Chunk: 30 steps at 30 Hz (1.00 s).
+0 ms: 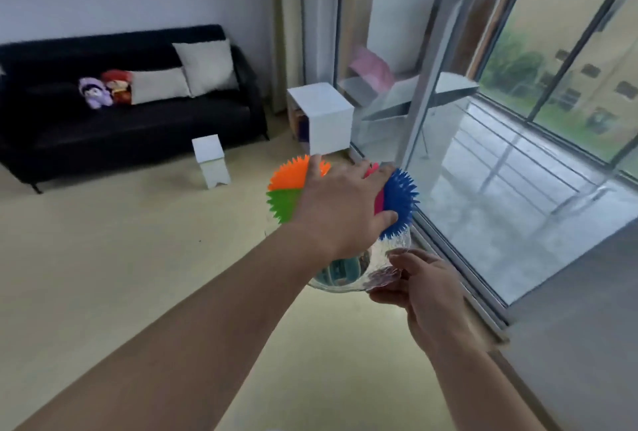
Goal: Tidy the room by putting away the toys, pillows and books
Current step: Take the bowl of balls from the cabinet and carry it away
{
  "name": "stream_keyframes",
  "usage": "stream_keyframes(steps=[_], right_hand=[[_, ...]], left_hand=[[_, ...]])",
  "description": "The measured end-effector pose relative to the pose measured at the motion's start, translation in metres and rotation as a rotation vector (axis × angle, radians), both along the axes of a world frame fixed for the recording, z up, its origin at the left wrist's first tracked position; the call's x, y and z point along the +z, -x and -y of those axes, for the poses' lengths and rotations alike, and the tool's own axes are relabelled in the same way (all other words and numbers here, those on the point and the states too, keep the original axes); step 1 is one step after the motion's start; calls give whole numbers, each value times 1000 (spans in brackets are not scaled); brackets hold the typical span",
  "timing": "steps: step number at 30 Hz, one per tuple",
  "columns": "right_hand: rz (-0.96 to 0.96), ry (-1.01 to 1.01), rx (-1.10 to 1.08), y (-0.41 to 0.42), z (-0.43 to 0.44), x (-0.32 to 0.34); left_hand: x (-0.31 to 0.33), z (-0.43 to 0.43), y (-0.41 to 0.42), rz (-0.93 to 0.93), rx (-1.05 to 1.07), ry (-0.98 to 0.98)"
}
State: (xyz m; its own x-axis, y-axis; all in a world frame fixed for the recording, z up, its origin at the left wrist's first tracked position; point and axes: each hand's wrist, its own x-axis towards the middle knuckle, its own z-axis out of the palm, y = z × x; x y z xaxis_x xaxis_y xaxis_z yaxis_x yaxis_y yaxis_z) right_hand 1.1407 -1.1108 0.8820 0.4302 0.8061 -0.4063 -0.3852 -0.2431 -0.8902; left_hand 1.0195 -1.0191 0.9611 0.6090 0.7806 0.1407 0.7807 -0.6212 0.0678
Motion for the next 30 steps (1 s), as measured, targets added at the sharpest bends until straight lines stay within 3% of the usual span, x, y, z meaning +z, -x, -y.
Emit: stream_keyframes(steps=[8,16,30], right_hand=[[42,41,292,149,-136,-4],[21,33,508,247,-273,-13],[47,-12,755,397,-539,26]], left_hand=[[-7,-93,167,26,328,3],[-19,-204,269,-21,529,-17],[17,-435,424,-14,762,-44]])
